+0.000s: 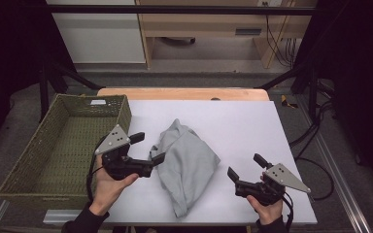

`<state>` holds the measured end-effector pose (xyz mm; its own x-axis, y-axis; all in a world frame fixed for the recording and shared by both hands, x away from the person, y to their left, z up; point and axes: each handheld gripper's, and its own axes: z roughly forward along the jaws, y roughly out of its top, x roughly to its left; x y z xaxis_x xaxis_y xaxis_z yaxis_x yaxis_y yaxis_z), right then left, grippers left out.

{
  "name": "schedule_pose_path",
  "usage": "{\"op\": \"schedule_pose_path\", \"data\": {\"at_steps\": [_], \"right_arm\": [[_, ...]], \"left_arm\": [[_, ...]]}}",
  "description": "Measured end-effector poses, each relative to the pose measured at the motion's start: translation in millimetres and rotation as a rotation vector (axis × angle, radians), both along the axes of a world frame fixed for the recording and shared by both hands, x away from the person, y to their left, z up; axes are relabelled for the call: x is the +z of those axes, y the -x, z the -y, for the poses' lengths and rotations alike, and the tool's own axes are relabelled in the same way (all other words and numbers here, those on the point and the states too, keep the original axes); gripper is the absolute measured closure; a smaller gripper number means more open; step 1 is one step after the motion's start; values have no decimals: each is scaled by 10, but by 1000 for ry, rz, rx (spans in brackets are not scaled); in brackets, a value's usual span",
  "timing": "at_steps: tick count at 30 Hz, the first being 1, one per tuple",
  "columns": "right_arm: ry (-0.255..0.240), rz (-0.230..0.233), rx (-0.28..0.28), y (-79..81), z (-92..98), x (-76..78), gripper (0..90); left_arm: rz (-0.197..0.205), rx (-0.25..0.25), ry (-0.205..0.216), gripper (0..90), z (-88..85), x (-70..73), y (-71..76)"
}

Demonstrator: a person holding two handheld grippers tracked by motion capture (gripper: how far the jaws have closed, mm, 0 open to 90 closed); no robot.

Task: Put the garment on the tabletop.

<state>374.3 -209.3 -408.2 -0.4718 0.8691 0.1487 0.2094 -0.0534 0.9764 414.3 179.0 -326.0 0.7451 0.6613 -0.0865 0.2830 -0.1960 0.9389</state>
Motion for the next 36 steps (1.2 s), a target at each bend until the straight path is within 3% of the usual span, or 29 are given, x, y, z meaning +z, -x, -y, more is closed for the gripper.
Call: {"op": "schedule_pose_path", "data": {"at_steps": [5, 23, 26, 36], "right_arm": [[1, -4, -1, 4, 8, 0, 6], [11, -2, 1, 17, 8, 23, 5], [14, -5, 2, 18, 6, 24, 6], [14, -1, 4, 20, 26, 24, 5]], "left_arm": [[24, 14, 42, 67, -109, -80, 103], [35, 86, 86, 69, -391, -309, 269], [30, 96, 111, 69, -440, -348, 305], [33, 130, 100, 67, -590, -453, 389]]}}
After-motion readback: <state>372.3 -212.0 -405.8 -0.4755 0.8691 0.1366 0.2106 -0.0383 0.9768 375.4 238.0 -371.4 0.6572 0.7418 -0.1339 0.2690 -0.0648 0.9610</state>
